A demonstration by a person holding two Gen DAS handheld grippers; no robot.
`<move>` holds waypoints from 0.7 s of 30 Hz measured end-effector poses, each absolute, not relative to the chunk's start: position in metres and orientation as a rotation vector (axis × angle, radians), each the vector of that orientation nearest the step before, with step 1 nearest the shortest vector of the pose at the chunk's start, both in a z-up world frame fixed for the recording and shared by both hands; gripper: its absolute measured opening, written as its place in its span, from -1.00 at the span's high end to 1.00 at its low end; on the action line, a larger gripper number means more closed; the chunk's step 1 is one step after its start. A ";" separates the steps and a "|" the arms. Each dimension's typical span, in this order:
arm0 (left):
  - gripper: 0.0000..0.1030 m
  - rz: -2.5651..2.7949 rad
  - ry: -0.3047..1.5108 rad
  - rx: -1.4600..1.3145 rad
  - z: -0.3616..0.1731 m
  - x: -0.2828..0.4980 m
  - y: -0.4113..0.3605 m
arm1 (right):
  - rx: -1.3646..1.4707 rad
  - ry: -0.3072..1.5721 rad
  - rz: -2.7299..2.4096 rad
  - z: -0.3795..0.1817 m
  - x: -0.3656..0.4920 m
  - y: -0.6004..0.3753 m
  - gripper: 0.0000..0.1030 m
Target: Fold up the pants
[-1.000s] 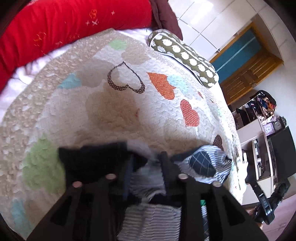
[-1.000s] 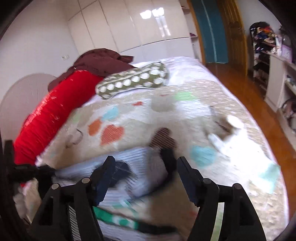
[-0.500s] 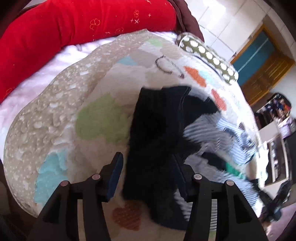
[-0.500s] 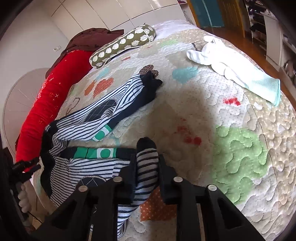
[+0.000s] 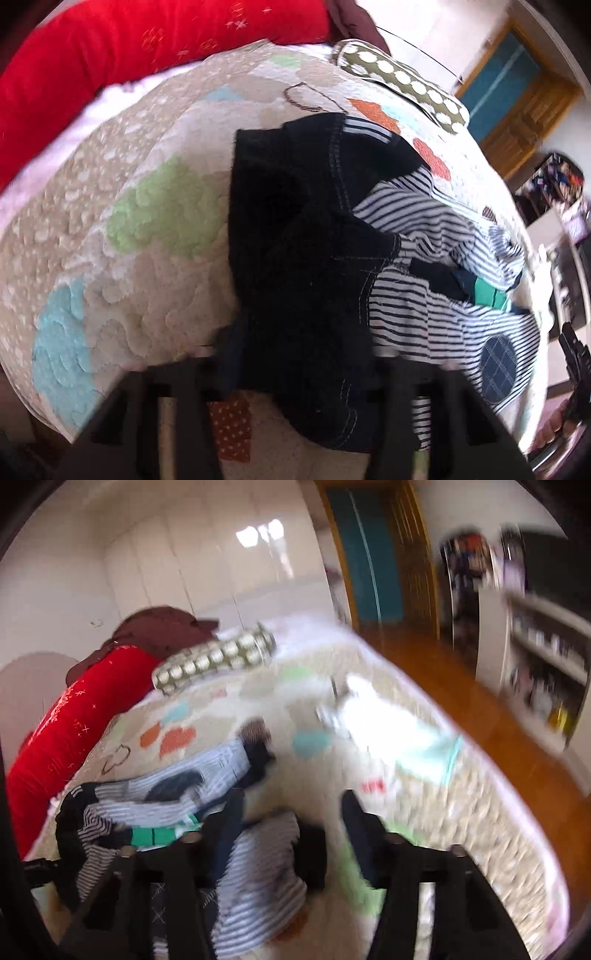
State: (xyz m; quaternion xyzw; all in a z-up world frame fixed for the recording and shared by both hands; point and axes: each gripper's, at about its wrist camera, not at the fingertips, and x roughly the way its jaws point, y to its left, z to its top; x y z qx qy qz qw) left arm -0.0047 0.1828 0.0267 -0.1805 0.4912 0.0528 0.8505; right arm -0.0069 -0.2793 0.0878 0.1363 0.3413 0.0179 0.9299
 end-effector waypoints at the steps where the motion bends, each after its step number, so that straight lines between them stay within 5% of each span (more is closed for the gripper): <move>1: 0.53 0.116 1.039 -0.360 0.027 -0.004 0.180 | 0.298 0.727 0.049 0.080 -0.006 -0.282 0.01; 9: 0.62 0.187 1.012 -0.435 0.042 -0.025 0.208 | 0.350 0.798 0.104 0.060 0.006 -0.281 0.07; 14: 0.51 0.183 0.921 -0.430 0.064 -0.050 0.199 | 0.374 0.864 0.188 0.064 0.054 -0.270 -0.40; 18: 0.30 0.139 0.890 -0.467 0.073 -0.063 0.188 | 0.430 0.972 0.176 0.046 0.122 -0.257 -0.40; 19: 0.29 0.129 0.893 -0.474 0.072 -0.063 0.187 | 0.478 1.006 0.181 0.037 0.137 -0.254 -0.36; 21: 0.30 0.114 0.903 -0.484 0.072 -0.065 0.187 | 0.547 1.052 0.185 0.023 0.155 -0.252 0.52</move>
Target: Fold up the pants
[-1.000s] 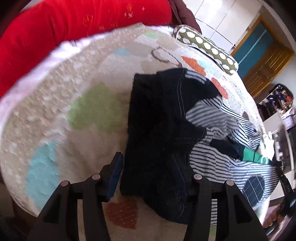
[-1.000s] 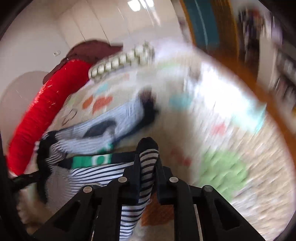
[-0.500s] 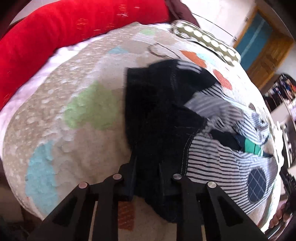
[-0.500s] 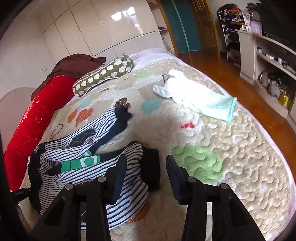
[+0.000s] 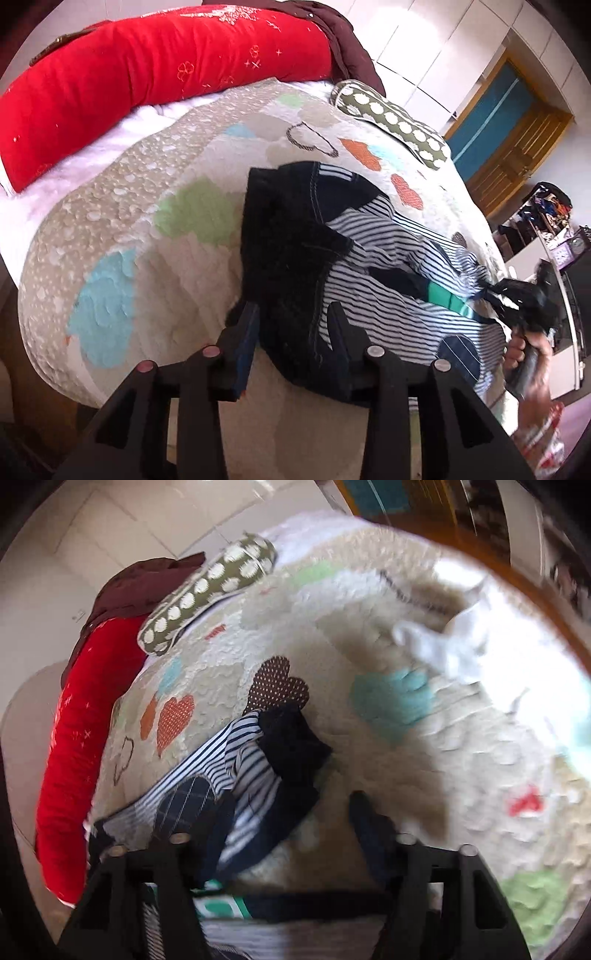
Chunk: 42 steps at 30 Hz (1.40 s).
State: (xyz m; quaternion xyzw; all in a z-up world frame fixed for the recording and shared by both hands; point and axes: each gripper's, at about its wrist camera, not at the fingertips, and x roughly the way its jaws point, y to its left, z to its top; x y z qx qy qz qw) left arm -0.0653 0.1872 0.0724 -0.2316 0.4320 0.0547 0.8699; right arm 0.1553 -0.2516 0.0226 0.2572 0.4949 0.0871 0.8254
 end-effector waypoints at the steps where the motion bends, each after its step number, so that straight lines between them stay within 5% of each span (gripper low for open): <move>1: 0.30 0.113 0.906 -0.484 0.072 -0.066 0.187 | 0.557 1.076 0.183 0.017 0.160 -0.250 0.79; 7: 0.30 0.136 0.897 -0.463 0.068 -0.075 0.189 | 0.514 0.970 0.097 0.034 0.115 -0.270 0.79; 12: 0.26 0.128 0.888 -0.456 0.073 -0.086 0.178 | 0.550 0.994 0.094 0.024 0.093 -0.284 0.58; 16: 0.01 0.199 0.789 -0.344 0.098 -0.102 0.167 | 0.514 0.860 0.108 0.060 0.054 -0.279 0.51; 20: -0.35 0.249 0.678 -0.252 0.125 -0.119 0.151 | 0.473 0.767 0.174 0.082 0.000 -0.254 0.07; 23: -0.73 0.286 0.586 -0.189 0.144 -0.132 0.134 | 0.426 0.767 0.209 0.082 -0.036 -0.229 0.07; 27: -0.90 0.304 0.481 -0.114 0.169 -0.143 0.116 | 0.396 0.760 0.219 0.079 -0.072 -0.211 -0.02; 42: -0.99 0.210 0.602 -0.043 0.152 -0.133 0.077 | 0.230 0.691 0.161 0.098 -0.104 -0.197 -0.21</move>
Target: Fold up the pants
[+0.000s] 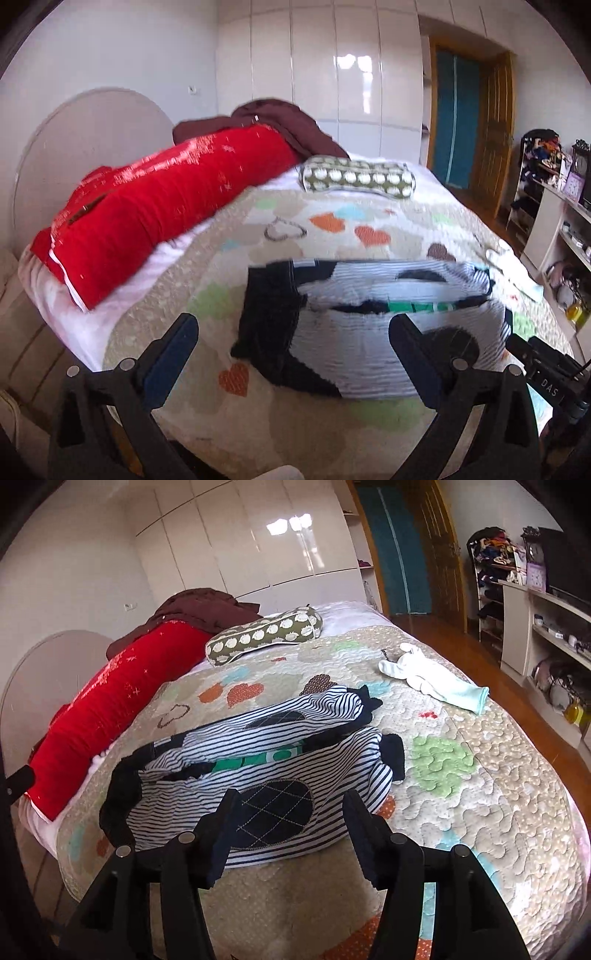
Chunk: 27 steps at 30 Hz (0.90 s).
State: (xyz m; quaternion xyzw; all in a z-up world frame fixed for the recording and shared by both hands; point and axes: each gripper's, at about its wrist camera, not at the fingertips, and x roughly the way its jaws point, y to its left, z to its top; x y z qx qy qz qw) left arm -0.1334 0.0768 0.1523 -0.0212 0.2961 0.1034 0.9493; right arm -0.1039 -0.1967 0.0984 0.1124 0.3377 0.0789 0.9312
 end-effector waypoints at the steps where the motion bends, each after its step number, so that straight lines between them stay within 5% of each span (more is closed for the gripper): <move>1: -0.99 0.204 0.617 -0.048 0.148 -0.132 0.077 | 0.222 0.698 0.164 0.097 -0.104 -0.194 -0.22; 27: -0.99 0.195 0.694 -0.069 0.129 -0.128 0.083 | 0.150 0.777 0.189 0.078 -0.099 -0.163 -0.29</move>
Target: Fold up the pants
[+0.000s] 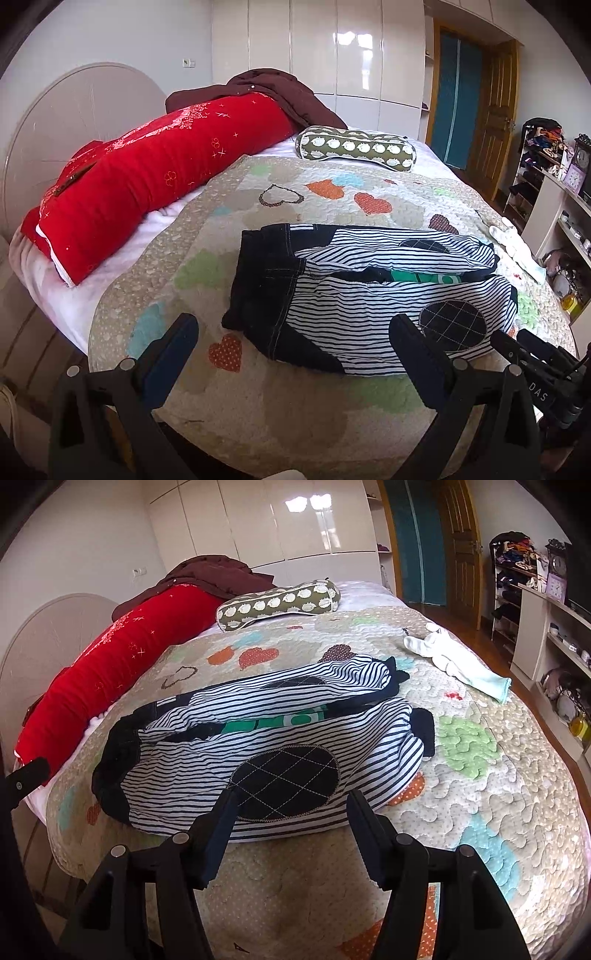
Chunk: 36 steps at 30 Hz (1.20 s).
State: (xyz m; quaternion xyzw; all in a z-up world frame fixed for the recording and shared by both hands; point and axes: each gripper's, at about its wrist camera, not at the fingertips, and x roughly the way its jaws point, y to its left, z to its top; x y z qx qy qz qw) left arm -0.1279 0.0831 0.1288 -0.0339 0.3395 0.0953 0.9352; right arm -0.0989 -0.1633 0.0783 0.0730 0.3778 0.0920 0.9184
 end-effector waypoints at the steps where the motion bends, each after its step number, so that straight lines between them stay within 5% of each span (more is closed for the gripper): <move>1: -0.99 0.195 0.694 -0.070 0.129 -0.128 0.083 | 0.151 0.779 0.189 0.078 -0.099 -0.163 -0.29; 36: -0.99 0.223 0.747 -0.079 0.112 -0.119 0.090 | 0.128 0.831 0.200 0.066 -0.093 -0.155 -0.31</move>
